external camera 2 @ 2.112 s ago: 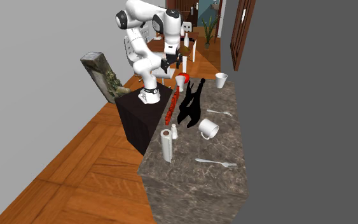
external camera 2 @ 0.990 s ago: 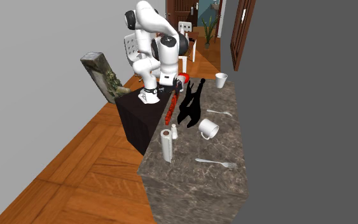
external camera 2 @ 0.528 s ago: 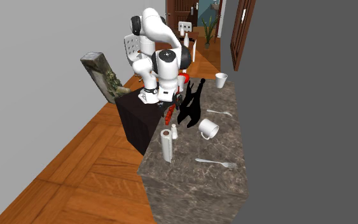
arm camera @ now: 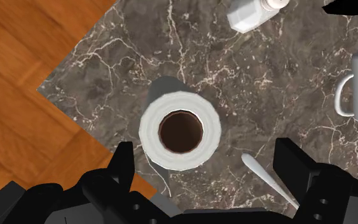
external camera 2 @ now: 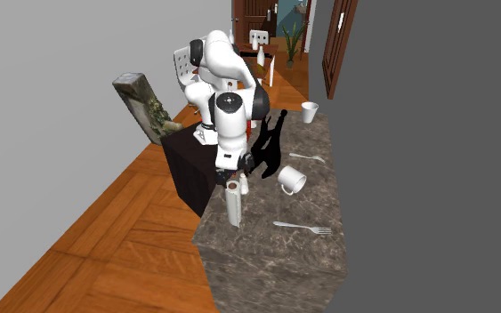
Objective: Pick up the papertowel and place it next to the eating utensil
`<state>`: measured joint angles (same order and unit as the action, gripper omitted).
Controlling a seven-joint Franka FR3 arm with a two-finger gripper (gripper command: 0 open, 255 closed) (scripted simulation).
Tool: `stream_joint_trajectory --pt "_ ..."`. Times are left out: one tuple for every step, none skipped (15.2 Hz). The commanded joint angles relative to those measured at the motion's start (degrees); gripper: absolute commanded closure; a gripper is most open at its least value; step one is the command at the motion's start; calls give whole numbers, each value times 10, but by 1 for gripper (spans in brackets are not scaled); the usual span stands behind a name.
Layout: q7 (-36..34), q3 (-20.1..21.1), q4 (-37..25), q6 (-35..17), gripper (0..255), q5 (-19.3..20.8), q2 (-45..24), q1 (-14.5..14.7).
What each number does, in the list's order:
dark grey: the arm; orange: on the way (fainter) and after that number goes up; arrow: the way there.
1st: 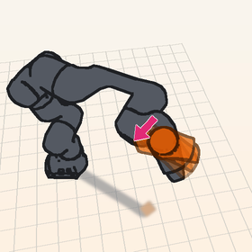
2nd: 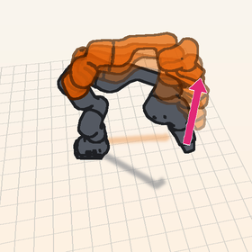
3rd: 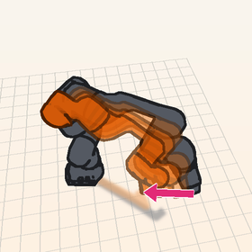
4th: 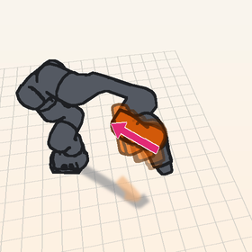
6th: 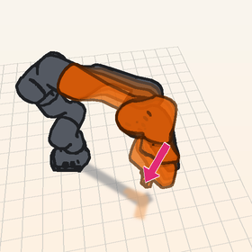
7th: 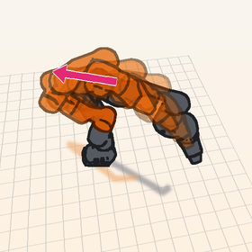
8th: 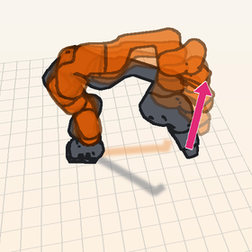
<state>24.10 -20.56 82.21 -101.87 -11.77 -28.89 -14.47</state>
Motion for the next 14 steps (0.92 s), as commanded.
stream_joint_trajectory --pt "8 3 -59 14 0 -12 -44 -18" --pt "9 3 -51 6 0 -12 -44 -18" --pt "9 4 -44 -1 0 -12 -44 -17" --pt "10 4 -36 -9 0 -13 -44 -16" --pt "10 4 -29 -16 0 -13 -45 -15" --pt "11 5 -22 -23 0 -14 -46 -14" --pt "12 5 -16 -31 0 -15 -46 -14" --pt "12 5 -9 -38 0 -15 -47 -13" --pt "13 6 -6 -42 0 -16 -48 -13" --pt "13 6 -6 -42 0 -16 -48 -13" --pt "13 6 -6 -42 0 -16 -48 -13" --pt "13 6 -6 -42 0 -16 -48 -13" --pt "13 6 -6 -42 0 -16 -48 -13" --pt "13 6 -6 -42 0 -16 -48 -13"
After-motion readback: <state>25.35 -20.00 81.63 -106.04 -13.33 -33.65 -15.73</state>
